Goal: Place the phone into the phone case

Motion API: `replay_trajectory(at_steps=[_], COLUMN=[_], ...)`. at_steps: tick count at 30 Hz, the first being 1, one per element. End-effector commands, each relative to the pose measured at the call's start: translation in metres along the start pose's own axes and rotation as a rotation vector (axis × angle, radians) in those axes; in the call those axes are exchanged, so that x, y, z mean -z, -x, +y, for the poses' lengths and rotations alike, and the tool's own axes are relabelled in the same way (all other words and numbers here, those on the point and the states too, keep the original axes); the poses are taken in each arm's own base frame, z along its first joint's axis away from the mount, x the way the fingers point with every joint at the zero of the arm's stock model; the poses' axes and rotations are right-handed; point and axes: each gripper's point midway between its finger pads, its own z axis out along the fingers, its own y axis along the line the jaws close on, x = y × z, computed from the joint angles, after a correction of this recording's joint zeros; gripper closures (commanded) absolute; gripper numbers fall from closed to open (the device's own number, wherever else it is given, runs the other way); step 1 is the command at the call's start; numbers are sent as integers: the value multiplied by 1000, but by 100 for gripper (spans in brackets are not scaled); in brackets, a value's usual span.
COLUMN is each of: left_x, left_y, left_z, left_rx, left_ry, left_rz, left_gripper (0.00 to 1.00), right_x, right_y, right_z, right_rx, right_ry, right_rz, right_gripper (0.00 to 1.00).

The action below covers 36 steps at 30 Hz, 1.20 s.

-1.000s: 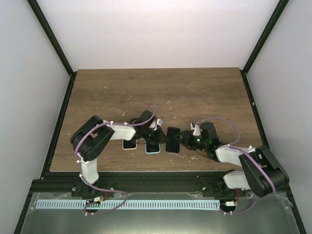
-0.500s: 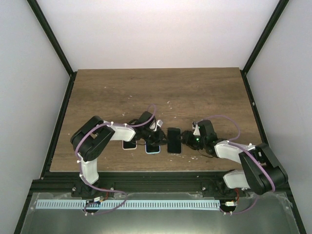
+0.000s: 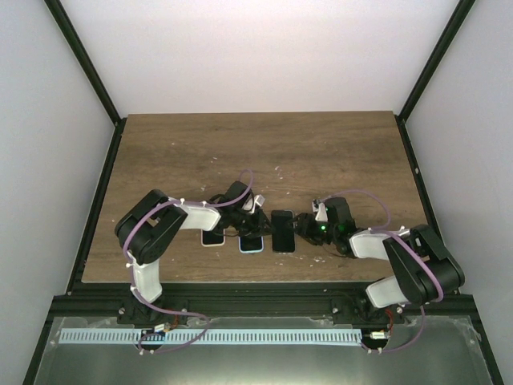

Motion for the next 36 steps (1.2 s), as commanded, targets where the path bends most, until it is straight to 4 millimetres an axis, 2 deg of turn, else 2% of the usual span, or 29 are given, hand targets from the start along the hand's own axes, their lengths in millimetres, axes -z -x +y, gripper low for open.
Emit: replay_trajectory(at_steps=[1,8,18,36], left_x=[-2,0,1,2], left_y=[-3,-3,-7,-8], left_z=[1,3,11,7], left_rx=[-18,-24,-31,-34], left_ry=[-13,3,33,16], left_rz=[7,1,2,10], left_gripper=[81,82,78,76], right_x=[0,9,19,16], right_y=[-6,-1,-11,-17], right_z=[27,41,60,68], right_rx=[-13,-74,-49,-27], right_ry=[151,299,398,466], right_rz=[50,55,113,192], right_gripper=[42,42,40,40])
